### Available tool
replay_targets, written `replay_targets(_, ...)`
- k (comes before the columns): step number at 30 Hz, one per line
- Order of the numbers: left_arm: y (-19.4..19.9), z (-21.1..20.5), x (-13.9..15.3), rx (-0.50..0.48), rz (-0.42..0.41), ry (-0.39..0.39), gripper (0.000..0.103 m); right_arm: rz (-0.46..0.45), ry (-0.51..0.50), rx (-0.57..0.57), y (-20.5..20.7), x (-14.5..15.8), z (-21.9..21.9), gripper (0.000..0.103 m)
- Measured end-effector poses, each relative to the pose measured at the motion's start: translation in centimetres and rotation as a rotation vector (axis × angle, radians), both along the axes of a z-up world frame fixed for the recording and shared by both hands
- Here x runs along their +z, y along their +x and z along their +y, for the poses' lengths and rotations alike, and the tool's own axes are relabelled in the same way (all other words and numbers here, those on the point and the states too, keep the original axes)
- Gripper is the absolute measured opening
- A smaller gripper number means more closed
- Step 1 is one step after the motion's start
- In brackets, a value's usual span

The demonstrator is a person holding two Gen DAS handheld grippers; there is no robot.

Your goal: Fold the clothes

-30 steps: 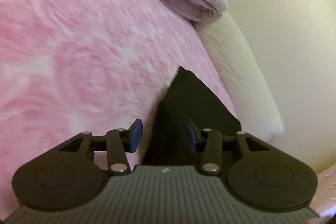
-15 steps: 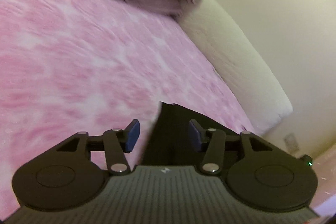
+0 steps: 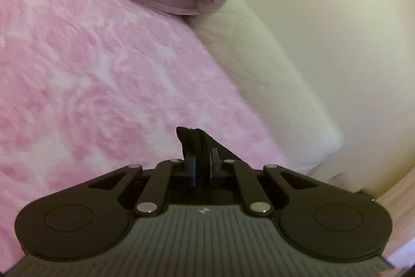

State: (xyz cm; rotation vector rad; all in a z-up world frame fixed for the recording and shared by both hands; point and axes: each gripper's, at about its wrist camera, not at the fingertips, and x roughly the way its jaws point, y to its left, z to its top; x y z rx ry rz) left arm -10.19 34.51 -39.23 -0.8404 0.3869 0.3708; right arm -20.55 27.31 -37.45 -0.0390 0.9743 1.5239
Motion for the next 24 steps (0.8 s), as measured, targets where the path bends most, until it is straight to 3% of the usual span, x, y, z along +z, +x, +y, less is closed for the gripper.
replay_targets(3,1.0,-0.8,-1.0,-0.008,0.125,0.042,0.016,-0.042,-0.058,-0.001,-0.5,-1.8,0.4,0.023)
replay_targets(5,0.2,-1.0,-0.2,0.014,0.127,0.078,0.023,-0.105,-0.038,-0.031,-0.7,-0.3,-1.6,0.043)
replay_targets(11,-5.2,-3.5,5.1,0.104,0.085,0.212,0.021,-0.291,0.026,-0.115,-1.3,4.0,-7.5,0.043)
replay_targets(15,-7.4,-8.9,5.5,0.055,0.103,0.237,0.021,-0.353,0.103,0.004,-5.2,5.4,-12.8,0.043)
replay_targets(20,-7.1,-14.1,2.6,0.022,0.251,0.202,0.021,-0.497,0.033,0.11,-11.5,2.1,-15.9,0.043)
replay_targets(22,-6.3,-15.0,1.6,0.033,0.317,0.216,0.021,-0.59,-0.074,0.107,-12.9,-0.8,-15.3,0.043)
replay_targets(24,-6.3,-15.6,2.3,0.048,0.341,0.238,0.021,-0.54,-0.08,0.082,-12.4,-1.6,-15.3,0.043)
